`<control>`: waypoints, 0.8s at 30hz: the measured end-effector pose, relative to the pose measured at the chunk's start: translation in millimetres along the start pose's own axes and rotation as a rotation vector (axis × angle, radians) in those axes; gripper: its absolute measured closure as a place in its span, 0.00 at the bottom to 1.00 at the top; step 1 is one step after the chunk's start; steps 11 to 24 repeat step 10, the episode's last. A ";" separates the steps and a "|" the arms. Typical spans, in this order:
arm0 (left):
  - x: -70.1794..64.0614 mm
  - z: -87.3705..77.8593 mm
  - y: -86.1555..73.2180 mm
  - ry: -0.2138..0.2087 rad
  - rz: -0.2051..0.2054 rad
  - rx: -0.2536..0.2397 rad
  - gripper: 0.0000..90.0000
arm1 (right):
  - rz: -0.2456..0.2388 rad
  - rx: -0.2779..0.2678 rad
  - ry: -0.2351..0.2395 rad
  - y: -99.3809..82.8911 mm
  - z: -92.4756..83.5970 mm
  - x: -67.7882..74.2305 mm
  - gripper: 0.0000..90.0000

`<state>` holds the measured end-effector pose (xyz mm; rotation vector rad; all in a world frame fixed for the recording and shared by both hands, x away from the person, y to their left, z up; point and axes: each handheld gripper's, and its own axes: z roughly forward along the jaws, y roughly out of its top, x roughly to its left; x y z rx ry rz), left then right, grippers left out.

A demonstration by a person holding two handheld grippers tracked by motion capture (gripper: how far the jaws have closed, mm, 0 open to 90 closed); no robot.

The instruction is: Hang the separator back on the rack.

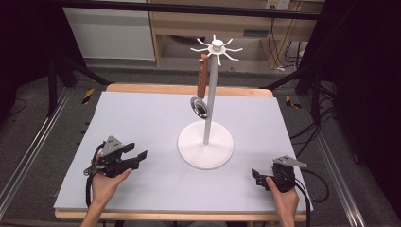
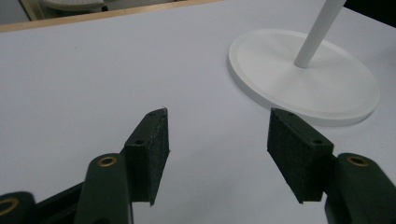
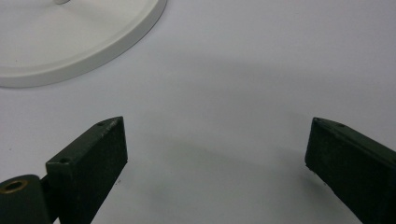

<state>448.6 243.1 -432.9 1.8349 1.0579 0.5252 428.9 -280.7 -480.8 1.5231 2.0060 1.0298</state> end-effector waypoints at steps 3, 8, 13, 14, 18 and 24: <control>10.4 -5.4 -6.8 0.028 -0.029 0.002 0.42 | -0.002 0.002 -0.005 -1.6 -0.2 -2.2 0.07; 25.8 -9.3 -20.0 0.083 -0.048 0.035 0.41 | -0.011 0.013 -0.010 -3.5 -1.0 -4.3 0.07; 29.9 -9.2 -23.6 0.093 -0.052 0.046 0.41 | -0.016 0.016 -0.009 -3.6 -0.9 -4.8 0.07; 29.9 -9.2 -23.6 0.093 -0.052 0.046 0.41 | -0.016 0.016 -0.009 -3.6 -0.9 -4.8 0.07; 29.9 -9.2 -23.6 0.093 -0.052 0.046 0.41 | -0.016 0.016 -0.009 -3.6 -0.9 -4.8 0.07; 29.9 -9.2 -23.6 0.093 -0.052 0.046 0.41 | -0.016 0.016 -0.009 -3.6 -0.9 -4.8 0.07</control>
